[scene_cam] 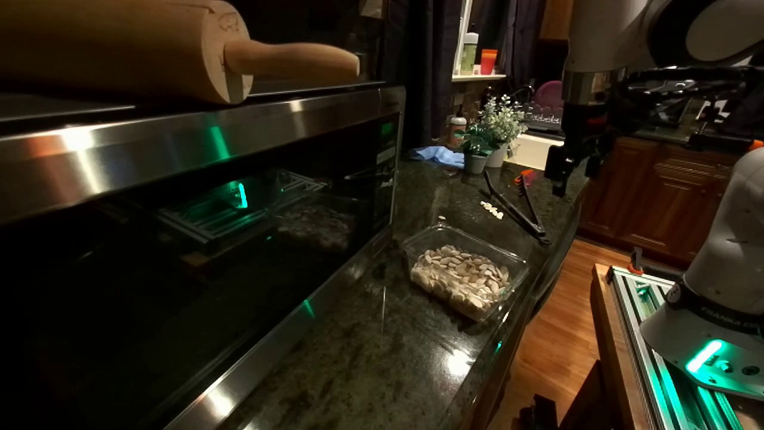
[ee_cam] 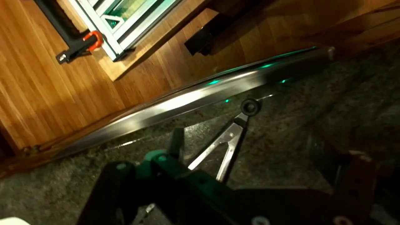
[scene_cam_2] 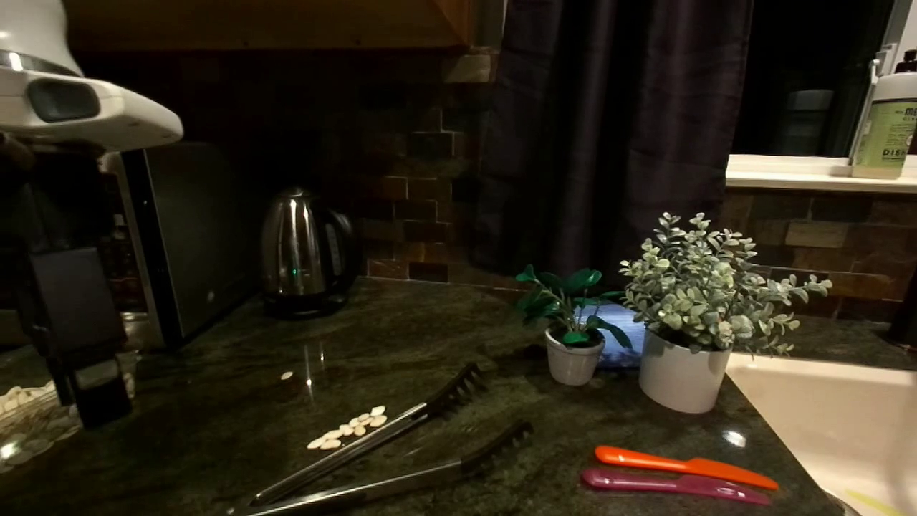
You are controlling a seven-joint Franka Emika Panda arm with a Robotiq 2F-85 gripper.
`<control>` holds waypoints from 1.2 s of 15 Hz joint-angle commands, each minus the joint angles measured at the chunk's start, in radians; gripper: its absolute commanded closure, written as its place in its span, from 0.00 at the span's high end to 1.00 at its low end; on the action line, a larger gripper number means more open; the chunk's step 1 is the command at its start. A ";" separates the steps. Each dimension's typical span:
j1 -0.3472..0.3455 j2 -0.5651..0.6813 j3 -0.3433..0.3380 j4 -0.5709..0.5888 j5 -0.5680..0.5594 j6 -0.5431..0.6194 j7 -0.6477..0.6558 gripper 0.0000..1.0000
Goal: Use the tongs to pick up a bean and put it inside the container
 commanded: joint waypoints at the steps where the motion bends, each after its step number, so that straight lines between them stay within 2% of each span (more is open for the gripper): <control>1: -0.046 0.017 -0.047 -0.068 0.008 0.074 0.123 1.00; 2: -0.065 0.061 -0.058 -0.032 0.011 0.079 0.156 1.00; 7: -0.110 0.127 -0.120 -0.037 0.045 0.191 0.306 1.00; 11: -0.133 0.211 -0.154 -0.037 0.065 0.349 0.440 1.00; 15: -0.143 0.306 -0.176 -0.037 0.025 0.526 0.470 1.00; 18: -0.146 0.362 -0.204 -0.037 -0.005 0.590 0.414 1.00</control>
